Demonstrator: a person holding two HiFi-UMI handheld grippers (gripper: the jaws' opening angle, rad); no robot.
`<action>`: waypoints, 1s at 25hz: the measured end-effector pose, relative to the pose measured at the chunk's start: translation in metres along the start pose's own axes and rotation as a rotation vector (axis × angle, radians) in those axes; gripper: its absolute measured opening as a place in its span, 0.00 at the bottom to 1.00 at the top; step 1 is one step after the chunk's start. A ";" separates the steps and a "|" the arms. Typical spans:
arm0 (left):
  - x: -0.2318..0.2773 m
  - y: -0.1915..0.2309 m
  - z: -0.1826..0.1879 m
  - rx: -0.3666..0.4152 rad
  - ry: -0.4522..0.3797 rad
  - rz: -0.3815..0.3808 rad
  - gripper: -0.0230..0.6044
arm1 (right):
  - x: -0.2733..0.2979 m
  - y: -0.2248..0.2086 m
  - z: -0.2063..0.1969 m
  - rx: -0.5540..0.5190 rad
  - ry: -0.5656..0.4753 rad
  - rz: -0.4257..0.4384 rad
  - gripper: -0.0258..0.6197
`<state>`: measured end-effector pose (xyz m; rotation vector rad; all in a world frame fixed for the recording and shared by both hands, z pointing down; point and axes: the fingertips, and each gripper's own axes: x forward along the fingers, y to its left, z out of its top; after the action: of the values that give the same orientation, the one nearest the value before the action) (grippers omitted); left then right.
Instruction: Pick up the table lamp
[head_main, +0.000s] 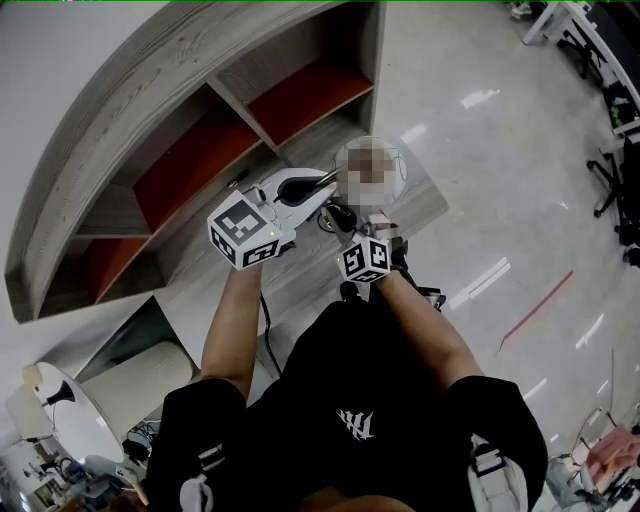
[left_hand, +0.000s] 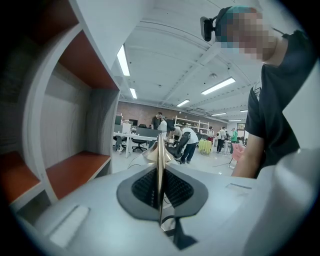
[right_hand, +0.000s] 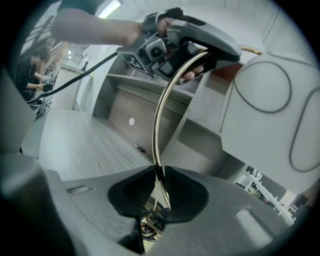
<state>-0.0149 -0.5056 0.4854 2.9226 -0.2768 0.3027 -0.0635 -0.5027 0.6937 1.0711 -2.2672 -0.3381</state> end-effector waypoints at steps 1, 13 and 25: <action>0.001 -0.001 0.000 0.001 0.001 -0.003 0.04 | 0.000 0.000 0.000 -0.001 0.000 0.001 0.13; 0.002 -0.005 0.014 -0.010 -0.028 0.000 0.04 | -0.012 -0.007 0.006 -0.017 -0.013 0.002 0.13; -0.005 0.001 0.066 0.032 -0.114 0.026 0.04 | -0.025 -0.044 0.038 -0.082 -0.045 -0.014 0.13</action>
<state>-0.0077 -0.5192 0.4214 2.9749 -0.3300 0.1450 -0.0471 -0.5127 0.6330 1.0480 -2.2658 -0.4609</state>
